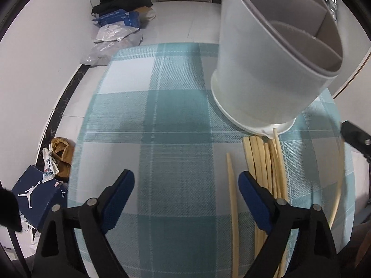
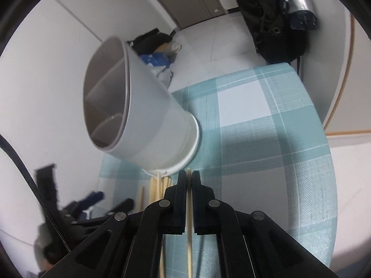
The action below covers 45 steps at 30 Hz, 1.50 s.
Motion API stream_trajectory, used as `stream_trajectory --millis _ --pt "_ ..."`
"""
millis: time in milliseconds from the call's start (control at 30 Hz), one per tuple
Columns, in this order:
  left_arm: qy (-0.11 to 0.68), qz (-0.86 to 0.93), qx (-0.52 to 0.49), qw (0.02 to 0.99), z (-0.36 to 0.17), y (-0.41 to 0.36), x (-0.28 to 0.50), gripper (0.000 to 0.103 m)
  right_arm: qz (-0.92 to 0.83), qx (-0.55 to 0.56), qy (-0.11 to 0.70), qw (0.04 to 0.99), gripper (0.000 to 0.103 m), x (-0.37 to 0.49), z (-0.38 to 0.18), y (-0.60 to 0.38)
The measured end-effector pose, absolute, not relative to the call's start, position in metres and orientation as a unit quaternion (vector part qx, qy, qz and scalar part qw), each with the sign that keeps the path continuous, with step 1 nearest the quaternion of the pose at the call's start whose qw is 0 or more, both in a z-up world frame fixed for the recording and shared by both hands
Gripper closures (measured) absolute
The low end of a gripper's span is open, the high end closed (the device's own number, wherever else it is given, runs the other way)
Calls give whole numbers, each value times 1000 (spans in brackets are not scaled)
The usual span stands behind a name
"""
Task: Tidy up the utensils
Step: 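Lower the right gripper to the chopstick pile and pinch one chopstick, then lift the chopstick with the right gripper over the utensil holder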
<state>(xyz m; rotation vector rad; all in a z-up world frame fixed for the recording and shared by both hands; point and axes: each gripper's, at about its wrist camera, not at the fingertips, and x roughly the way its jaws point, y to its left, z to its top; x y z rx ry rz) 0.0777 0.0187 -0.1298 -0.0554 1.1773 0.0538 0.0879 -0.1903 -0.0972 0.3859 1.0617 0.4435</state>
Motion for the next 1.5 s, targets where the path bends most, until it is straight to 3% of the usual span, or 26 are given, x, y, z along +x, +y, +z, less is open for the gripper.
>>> stream_trajectory --millis 167,267,333,433,800,1200,1500 --pt "564 15 -20 825 -132 9 83 37 218 197 480 827 100 81 -84 -197" --pt "554 2 -13 833 -130 -1 82 61 221 206 473 827 100 80 -83 -204" --pt "548 -11 1 837 -129 -12 79 83 222 209 472 827 99 78 -81 -208" --pt "544 -26 10 839 -127 -19 76 99 222 208 469 829 99 78 -81 -211" --pt "523 -13 -118 844 -110 31 67 102 228 198 445 843 99 69 -70 -210" --pt "366 -38 -140 919 -28 24 26 102 232 154 366 888 100 39 -38 -200" --pt "354 -52 -110 927 -9 12 12 102 232 125 313 912 100 16 -19 -187"
